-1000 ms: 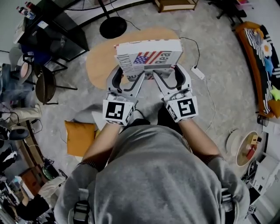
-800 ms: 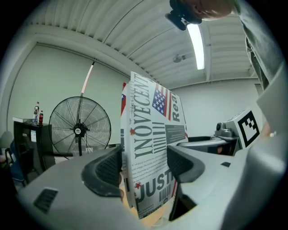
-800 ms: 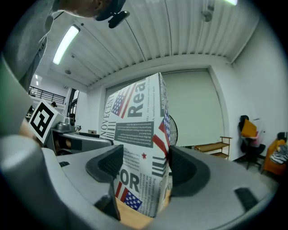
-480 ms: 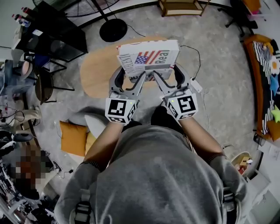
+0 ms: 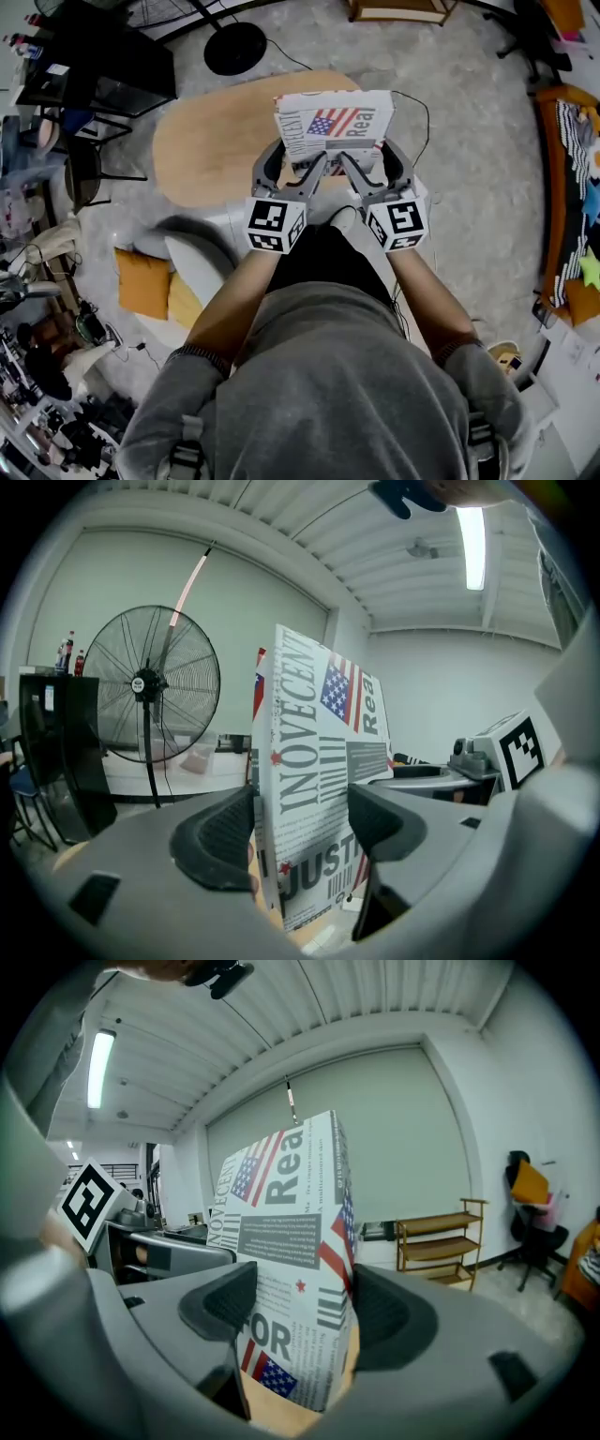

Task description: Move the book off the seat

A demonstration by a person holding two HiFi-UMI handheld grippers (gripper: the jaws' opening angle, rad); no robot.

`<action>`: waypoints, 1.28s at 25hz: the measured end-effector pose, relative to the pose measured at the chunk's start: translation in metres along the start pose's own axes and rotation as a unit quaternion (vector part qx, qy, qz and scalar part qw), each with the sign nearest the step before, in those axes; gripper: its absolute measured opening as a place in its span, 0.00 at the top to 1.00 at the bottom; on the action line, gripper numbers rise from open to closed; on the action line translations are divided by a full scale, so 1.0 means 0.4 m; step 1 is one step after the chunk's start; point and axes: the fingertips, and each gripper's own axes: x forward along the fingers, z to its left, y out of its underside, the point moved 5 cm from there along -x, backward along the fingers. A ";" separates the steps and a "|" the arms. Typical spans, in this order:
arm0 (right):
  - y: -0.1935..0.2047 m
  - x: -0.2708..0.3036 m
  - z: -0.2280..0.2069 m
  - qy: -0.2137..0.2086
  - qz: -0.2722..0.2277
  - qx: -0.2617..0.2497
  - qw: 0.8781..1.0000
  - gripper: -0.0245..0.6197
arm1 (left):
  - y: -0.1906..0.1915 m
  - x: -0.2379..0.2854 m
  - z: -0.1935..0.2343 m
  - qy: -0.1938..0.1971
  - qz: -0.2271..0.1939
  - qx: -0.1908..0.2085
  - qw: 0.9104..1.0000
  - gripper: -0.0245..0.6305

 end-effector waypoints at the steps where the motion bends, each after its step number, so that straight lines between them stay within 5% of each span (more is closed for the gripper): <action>1: 0.025 0.012 -0.023 0.001 0.011 0.008 1.000 0.46 | 0.026 0.029 0.003 0.002 0.009 -0.007 1.000 0.47; 17: 0.544 0.226 -0.230 0.010 0.184 0.111 0.977 0.46 | 0.559 0.338 0.124 0.017 0.167 -0.134 0.977 0.47; 32: 0.993 0.387 -0.276 -0.029 0.308 0.153 0.938 0.45 | 1.010 0.437 0.240 -0.026 0.264 -0.225 0.938 0.47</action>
